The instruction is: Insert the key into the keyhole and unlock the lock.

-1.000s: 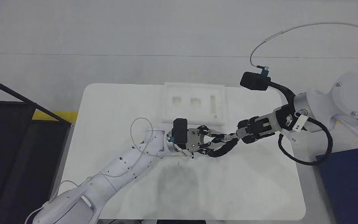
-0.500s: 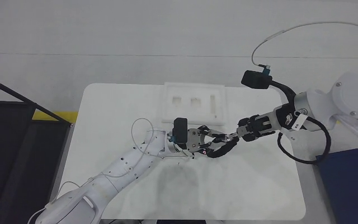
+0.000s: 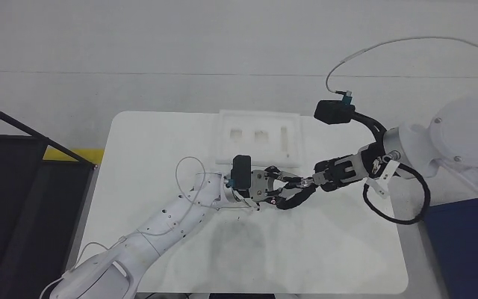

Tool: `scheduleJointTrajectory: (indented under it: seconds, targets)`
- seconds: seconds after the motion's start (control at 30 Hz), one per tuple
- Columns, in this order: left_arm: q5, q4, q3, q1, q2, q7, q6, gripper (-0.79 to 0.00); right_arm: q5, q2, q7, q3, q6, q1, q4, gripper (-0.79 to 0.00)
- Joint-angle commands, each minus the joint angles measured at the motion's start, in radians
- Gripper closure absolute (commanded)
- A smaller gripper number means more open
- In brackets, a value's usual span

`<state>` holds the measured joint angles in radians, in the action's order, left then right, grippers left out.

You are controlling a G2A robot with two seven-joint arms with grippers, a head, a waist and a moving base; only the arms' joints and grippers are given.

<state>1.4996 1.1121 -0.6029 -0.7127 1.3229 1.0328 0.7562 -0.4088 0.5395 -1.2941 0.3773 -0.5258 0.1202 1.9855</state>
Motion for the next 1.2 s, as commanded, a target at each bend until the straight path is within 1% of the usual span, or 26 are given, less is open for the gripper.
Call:
scheduleJointTrajectory:
  seconds: [0.0, 0.27, 0.77, 0.8, 0.83, 0.87, 1.0, 1.17]
  targets:
    - [0.004, 0.0, -0.001, 0.0, 0.002, -0.004, 0.003, 0.0, 0.014, 0.005, -0.007, -0.012, 0.007, 0.007, -0.003, 0.0]
    - [0.009, -0.003, -0.009, -0.002, 0.008, -0.012, 0.012, 0.0, 0.026, 0.028, -0.014, -0.061, 0.013, 0.044, -0.009, 0.0]
    - [0.0, -0.007, -0.024, -0.01, 0.019, -0.058, 0.036, 0.0, 0.056, 0.071, -0.022, -0.173, 0.021, 0.132, -0.019, 0.0]
    - [0.0, -0.007, -0.026, -0.01, 0.019, -0.061, 0.039, 0.0, 0.052, 0.074, -0.021, -0.178, 0.021, 0.137, -0.02, -0.089]
    - [0.0, -0.006, -0.028, -0.011, 0.019, -0.063, 0.04, 0.0, 0.048, 0.076, -0.02, -0.183, 0.02, 0.143, -0.022, -0.388]
    - [0.001, -0.006, -0.03, -0.011, 0.019, -0.064, 0.042, 0.0, 0.04, 0.079, -0.018, -0.184, 0.018, 0.148, -0.025, -0.785]
    - [-0.004, -0.011, -0.043, -0.013, 0.017, -0.077, 0.062, 0.0, 0.017, 0.086, -0.017, -0.177, 0.017, 0.161, -0.033, -0.785]
    - [-0.021, -0.009, -0.079, -0.005, 0.005, -0.132, 0.127, 0.0, 0.028, 0.086, -0.008, -0.151, 0.077, 0.16, -0.043, -0.785]
